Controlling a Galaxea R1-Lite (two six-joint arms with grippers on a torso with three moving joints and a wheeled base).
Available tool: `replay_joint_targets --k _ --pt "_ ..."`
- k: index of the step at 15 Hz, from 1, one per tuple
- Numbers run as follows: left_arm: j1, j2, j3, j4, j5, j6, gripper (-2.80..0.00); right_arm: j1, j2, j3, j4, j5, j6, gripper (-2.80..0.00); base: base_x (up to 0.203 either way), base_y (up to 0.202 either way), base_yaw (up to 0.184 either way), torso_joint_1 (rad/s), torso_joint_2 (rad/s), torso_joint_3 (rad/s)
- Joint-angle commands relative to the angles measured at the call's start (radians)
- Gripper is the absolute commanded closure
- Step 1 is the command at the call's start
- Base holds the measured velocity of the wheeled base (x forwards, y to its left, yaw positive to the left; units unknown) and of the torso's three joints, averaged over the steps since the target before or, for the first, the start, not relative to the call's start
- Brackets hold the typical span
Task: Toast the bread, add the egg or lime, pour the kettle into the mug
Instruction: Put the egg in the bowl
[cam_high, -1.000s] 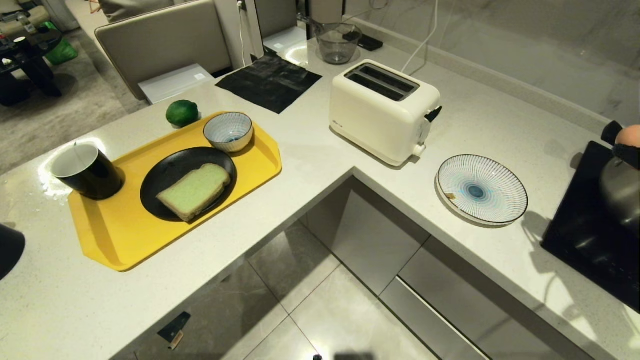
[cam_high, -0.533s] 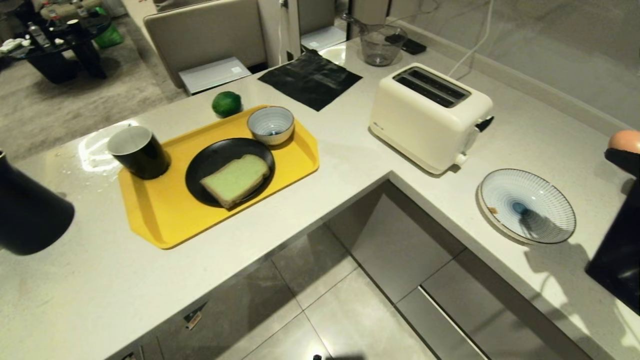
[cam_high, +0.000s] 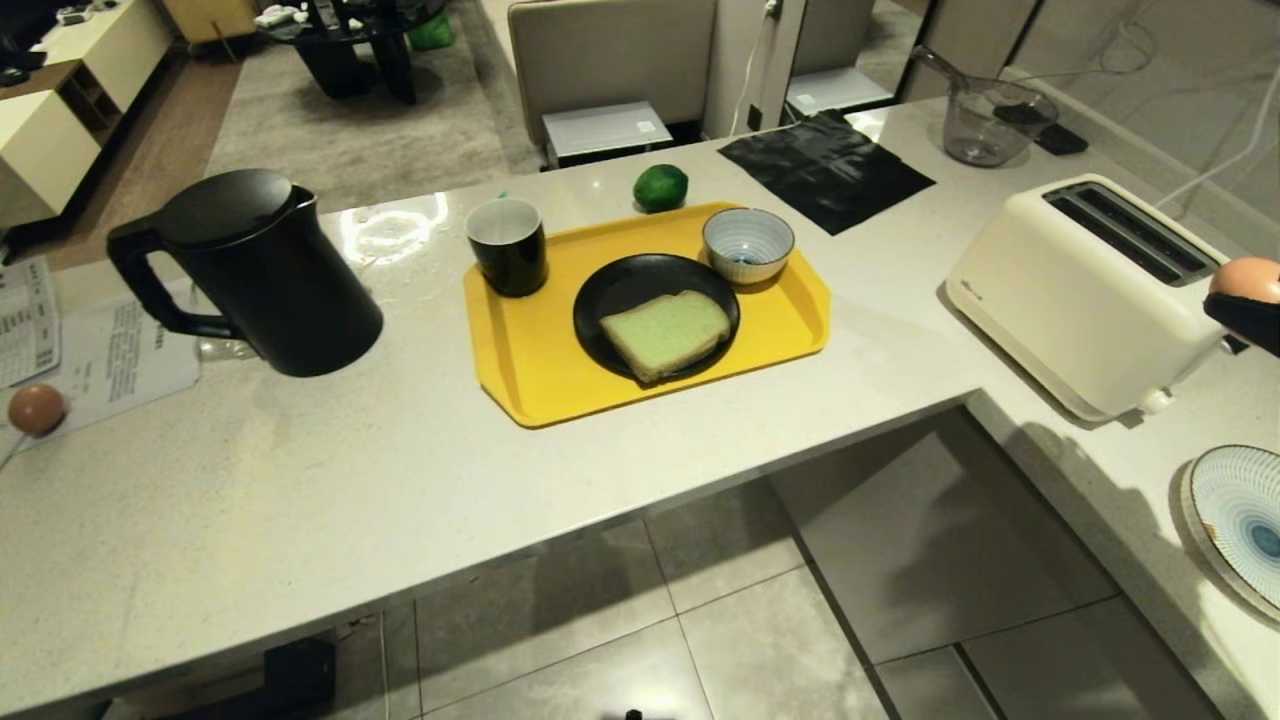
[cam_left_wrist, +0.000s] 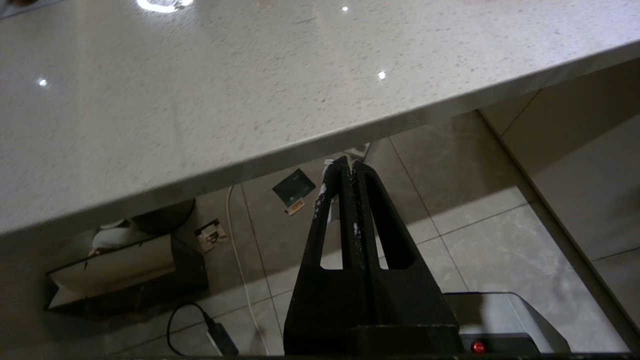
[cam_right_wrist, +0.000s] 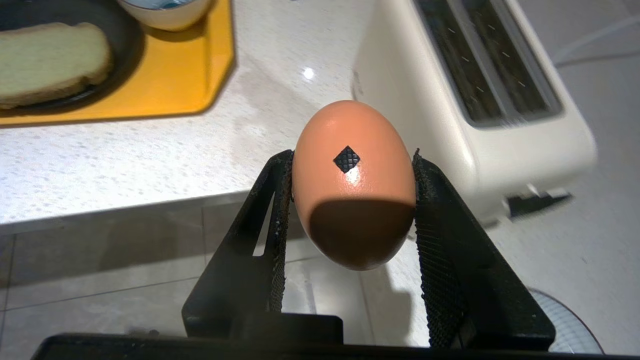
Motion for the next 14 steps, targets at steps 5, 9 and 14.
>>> replay_joint_targets --k 5,9,14 --pt "0.0 0.0 0.0 -0.001 0.0 0.0 0.0 -0.001 0.089 -0.045 -0.038 0.004 0.006 0.0 0.0 0.0 0.019 0.0 0.0 0.0" --pt "0.0 0.0 0.0 -0.001 0.0 0.001 0.0 0.002 0.122 -0.08 -0.113 0.054 0.003 0.0 0.0 0.0 0.0 0.0 0.0 0.0" --pt "0.0 0.0 0.0 -0.001 0.0 0.001 0.0 0.004 0.122 -0.097 -0.111 0.069 -0.008 0.0 0.0 0.0 0.0 0.0 0.0 0.0"
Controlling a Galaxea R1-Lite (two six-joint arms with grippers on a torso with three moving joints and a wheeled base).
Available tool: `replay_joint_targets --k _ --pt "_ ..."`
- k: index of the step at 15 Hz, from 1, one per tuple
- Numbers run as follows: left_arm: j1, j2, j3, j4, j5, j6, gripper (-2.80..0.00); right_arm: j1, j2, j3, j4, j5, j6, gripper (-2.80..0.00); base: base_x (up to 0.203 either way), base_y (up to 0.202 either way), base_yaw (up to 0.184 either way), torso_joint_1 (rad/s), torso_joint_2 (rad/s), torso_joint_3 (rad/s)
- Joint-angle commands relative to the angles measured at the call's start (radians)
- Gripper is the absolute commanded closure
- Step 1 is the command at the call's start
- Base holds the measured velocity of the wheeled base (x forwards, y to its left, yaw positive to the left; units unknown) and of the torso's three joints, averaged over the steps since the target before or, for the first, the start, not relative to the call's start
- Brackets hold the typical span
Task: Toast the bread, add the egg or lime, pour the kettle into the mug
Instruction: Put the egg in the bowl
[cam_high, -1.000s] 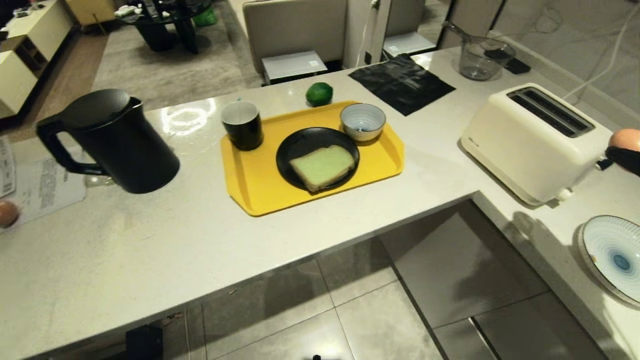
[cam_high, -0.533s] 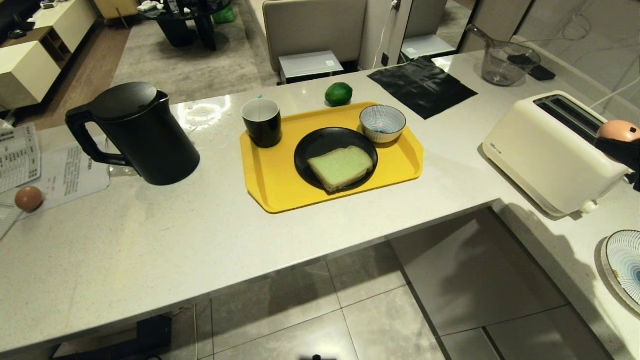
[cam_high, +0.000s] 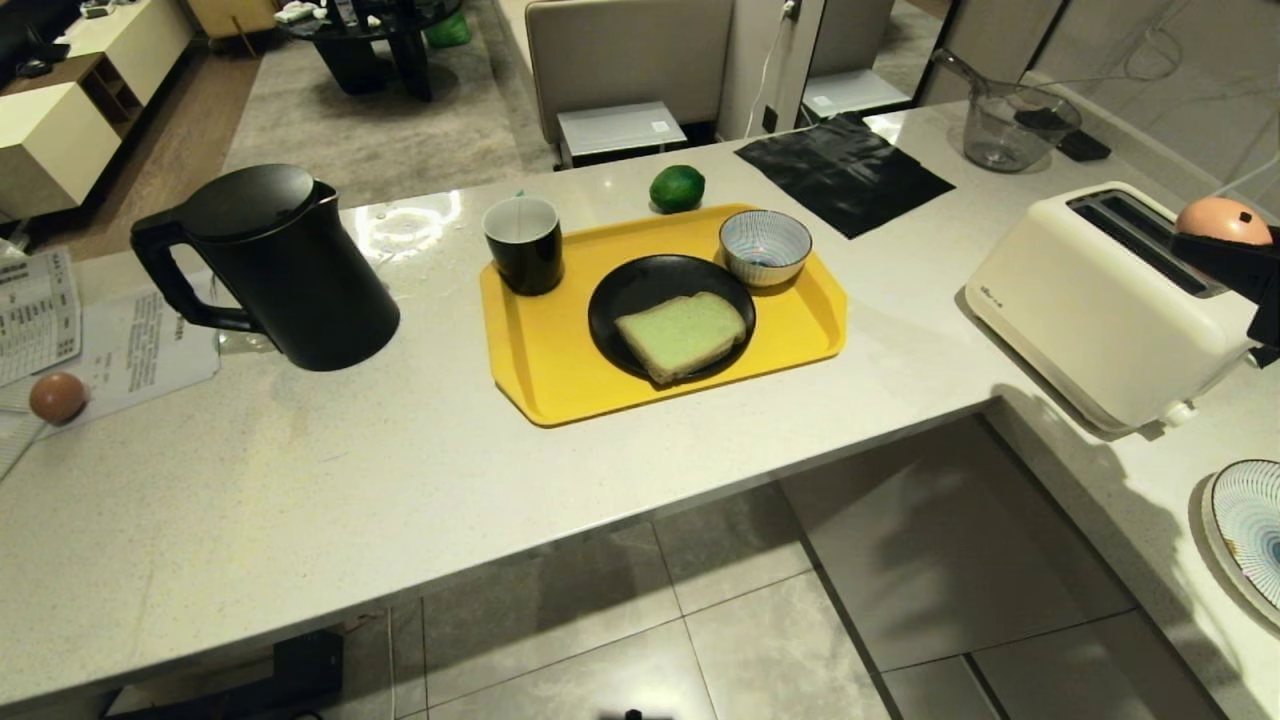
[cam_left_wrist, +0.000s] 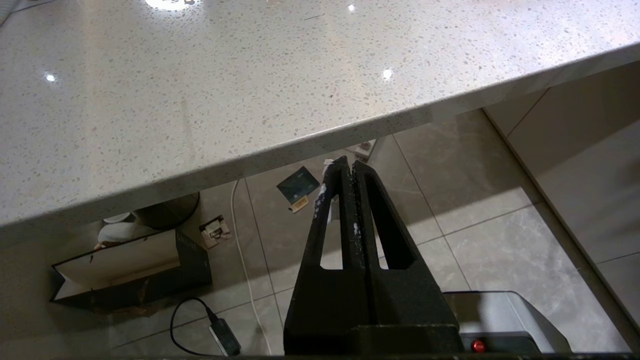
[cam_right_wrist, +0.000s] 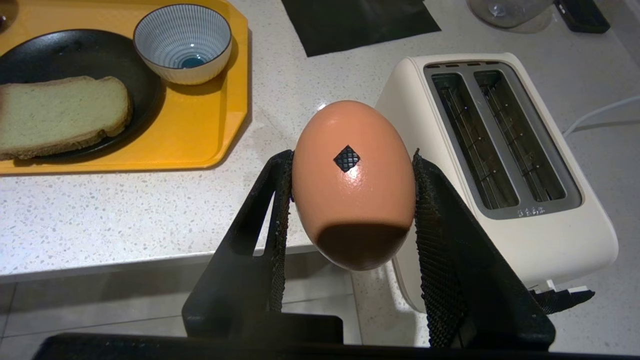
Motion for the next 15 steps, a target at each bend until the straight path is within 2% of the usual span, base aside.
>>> replay_joint_targets --k 1,6,11,15 --pt "0.0 0.0 0.0 -0.001 0.0 0.0 0.0 0.002 0.004 -0.008 -0.002 0.001 -0.011 0.0 0.0 0.0 0.0 0.0 0.0 0.0" --pt "0.0 0.0 0.0 -0.001 0.0 -0.002 0.0 0.05 0.02 -0.048 -0.002 -0.01 -0.041 0.0 0.0 0.0 0.0 0.0 0.0 0.0" --pt "0.0 0.0 0.0 -0.001 0.0 -0.002 0.0 0.169 0.06 -0.092 -0.002 -0.139 -0.041 0.0 0.0 0.0 0.0 0.0 0.0 0.0" --pt "0.0 0.0 0.0 -0.001 0.0 -0.002 0.0 0.198 0.097 -0.143 -0.002 -0.177 -0.042 0.0 0.0 0.0 0.0 0.0 0.0 0.0"
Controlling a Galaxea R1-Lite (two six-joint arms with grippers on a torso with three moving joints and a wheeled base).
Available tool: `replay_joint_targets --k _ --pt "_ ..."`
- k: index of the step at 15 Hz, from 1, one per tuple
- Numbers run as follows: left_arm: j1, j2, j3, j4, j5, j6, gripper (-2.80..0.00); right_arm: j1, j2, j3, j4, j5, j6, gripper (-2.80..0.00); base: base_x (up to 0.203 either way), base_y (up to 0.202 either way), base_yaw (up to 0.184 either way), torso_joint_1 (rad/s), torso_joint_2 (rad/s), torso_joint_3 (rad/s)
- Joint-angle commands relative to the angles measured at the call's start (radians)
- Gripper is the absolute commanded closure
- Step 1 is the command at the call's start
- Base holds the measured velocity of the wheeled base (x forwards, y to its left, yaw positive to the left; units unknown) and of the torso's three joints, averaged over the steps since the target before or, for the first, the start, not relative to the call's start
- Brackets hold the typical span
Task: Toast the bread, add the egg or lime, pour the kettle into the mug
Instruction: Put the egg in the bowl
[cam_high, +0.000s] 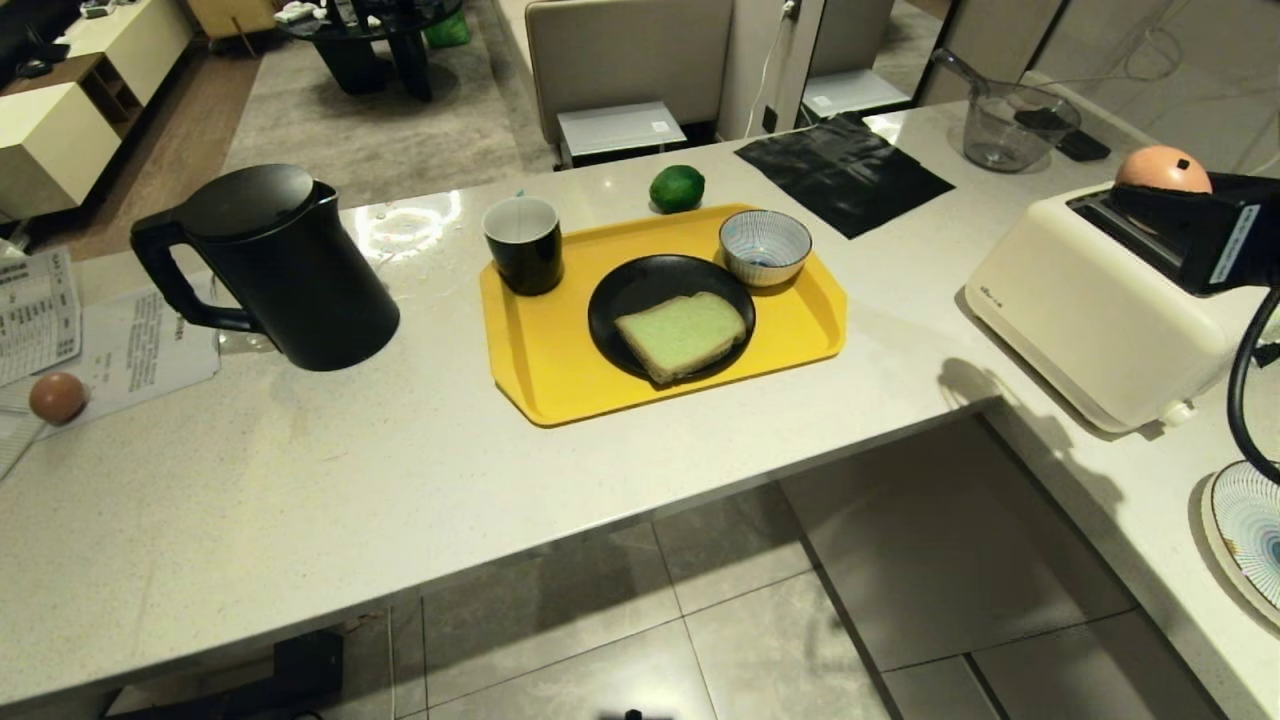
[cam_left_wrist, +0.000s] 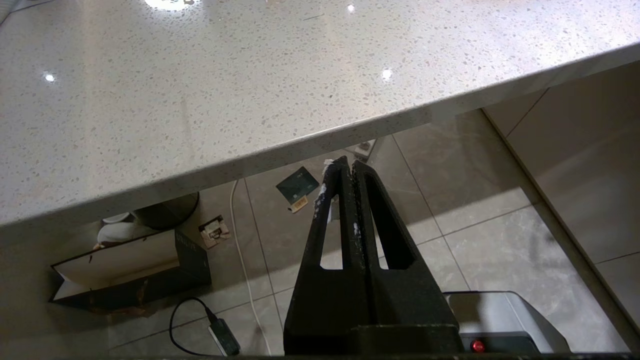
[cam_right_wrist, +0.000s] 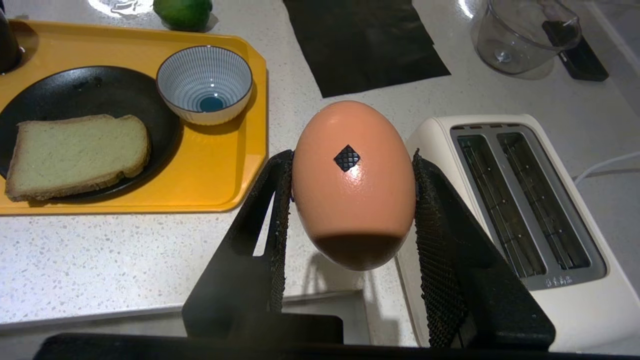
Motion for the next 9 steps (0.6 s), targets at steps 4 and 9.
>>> replay_joint_targets --k 4,9 --pt "0.0 0.0 0.0 0.0 0.0 0.0 0.0 0.007 0.024 -0.026 -0.003 -0.003 -0.002 0.0 0.019 0.0 -0.001 -0.003 0.0 0.001" --pt "0.0 0.0 0.0 0.0 0.0 0.0 0.0 0.007 0.022 -0.026 -0.003 -0.015 0.0 0.0 0.19 0.0 0.003 0.006 0.0 0.0"
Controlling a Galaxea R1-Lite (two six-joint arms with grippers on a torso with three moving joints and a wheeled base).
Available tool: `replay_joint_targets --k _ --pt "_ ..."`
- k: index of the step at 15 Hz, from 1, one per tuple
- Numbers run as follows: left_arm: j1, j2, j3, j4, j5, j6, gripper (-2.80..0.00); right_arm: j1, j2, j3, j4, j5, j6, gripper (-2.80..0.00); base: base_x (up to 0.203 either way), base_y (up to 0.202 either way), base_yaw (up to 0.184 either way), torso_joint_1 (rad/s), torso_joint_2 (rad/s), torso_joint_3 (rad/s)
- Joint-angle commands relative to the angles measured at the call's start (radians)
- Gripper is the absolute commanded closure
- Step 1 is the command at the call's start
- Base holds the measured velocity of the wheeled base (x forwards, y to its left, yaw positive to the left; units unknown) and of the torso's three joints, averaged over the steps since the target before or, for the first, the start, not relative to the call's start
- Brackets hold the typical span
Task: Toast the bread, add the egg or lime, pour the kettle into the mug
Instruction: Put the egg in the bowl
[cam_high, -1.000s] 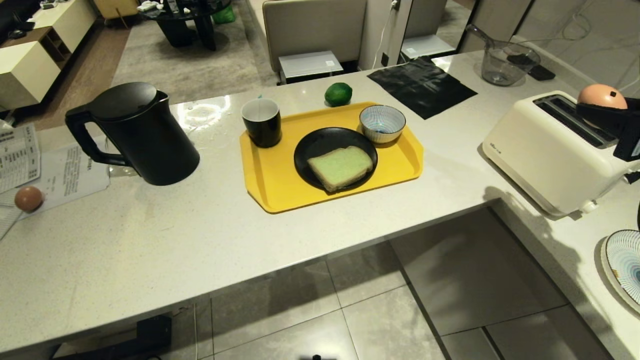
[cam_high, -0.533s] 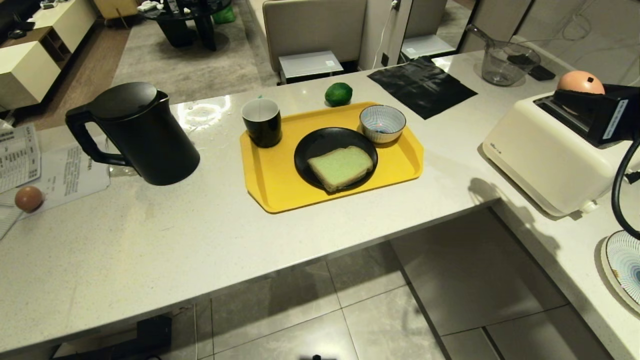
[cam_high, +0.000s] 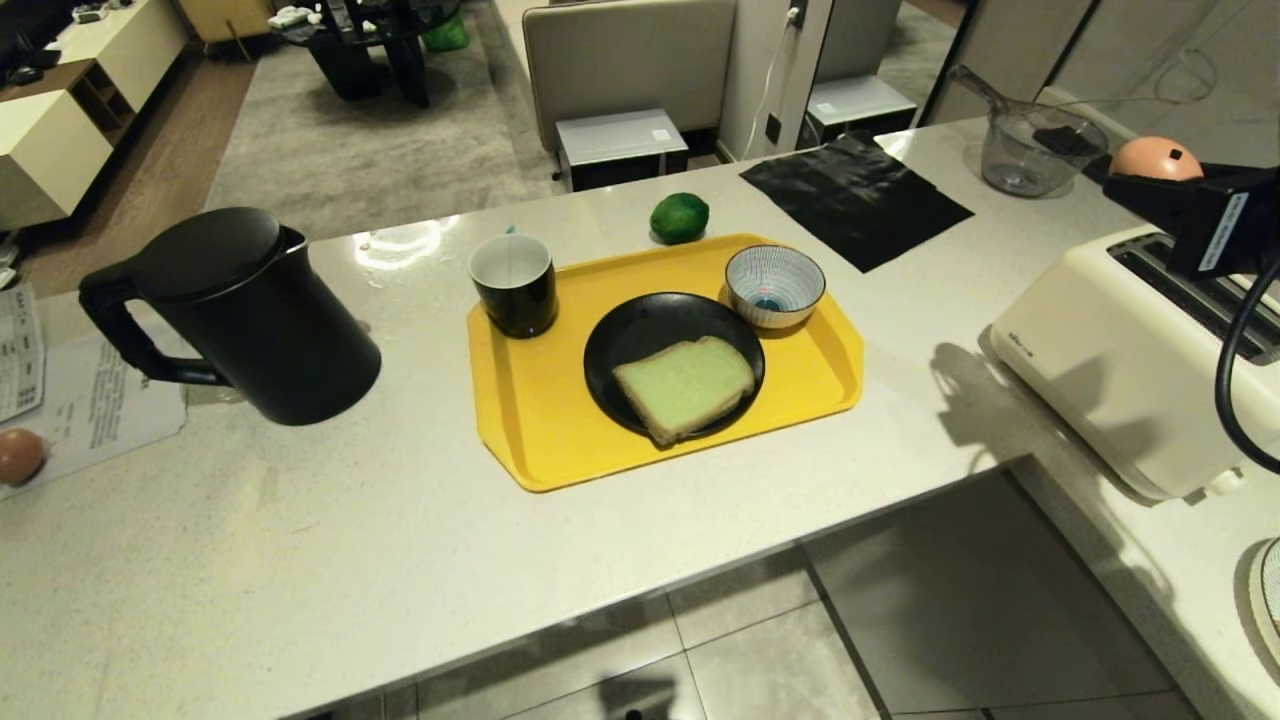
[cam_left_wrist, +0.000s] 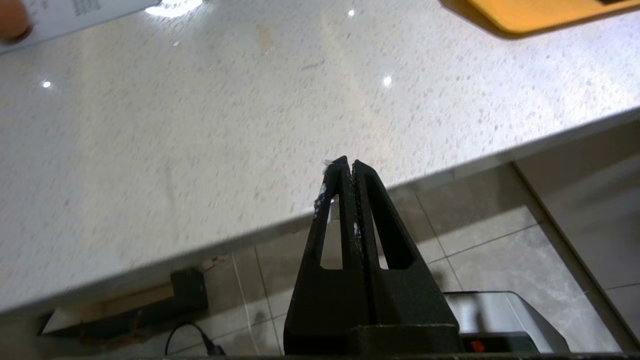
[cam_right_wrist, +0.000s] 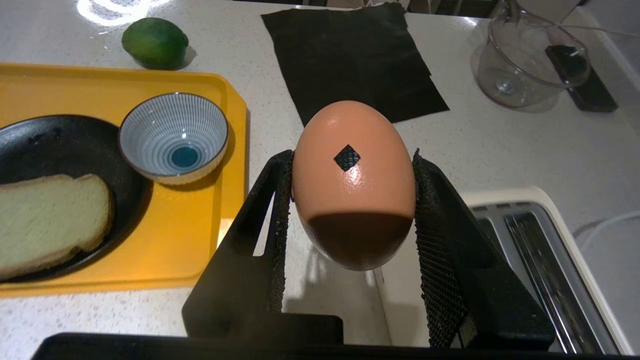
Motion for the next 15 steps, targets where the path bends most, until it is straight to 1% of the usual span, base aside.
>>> replay_joint_targets --k 1,4,7,11,13,15 --pt "0.001 0.0 0.0 0.0 0.0 0.0 0.0 0.0 -0.003 0.0 -0.002 0.0 0.0 0.0 0.191 0.0 0.003 0.002 0.0 0.001" --pt "0.001 0.0 0.0 0.0 0.0 0.001 0.0 0.009 -0.002 -0.002 -0.002 0.001 -0.003 0.0 0.194 0.0 0.002 0.002 0.0 0.002" --pt "0.001 0.0 0.0 0.0 0.0 0.0 0.0 0.067 -0.002 -0.006 0.0 -0.007 -0.013 0.0 0.163 0.0 0.0 0.006 0.0 0.006" --pt "0.001 0.0 0.0 0.0 0.0 0.0 0.0 0.141 -0.015 0.006 0.025 -0.025 -0.018 0.0 0.0 0.0 0.0 0.0 0.0 0.0" --pt "0.001 0.0 0.0 0.0 0.0 0.0 0.0 0.188 -0.056 0.025 0.108 -0.024 -0.036 0.0 0.0 0.0 0.0 0.0 0.0 0.0" --pt "0.001 0.0 0.0 0.0 0.0 0.0 0.0 0.259 -0.084 0.052 0.19 -0.021 -0.088 0.0 0.0 0.0 0.0 0.0 0.0 0.0"
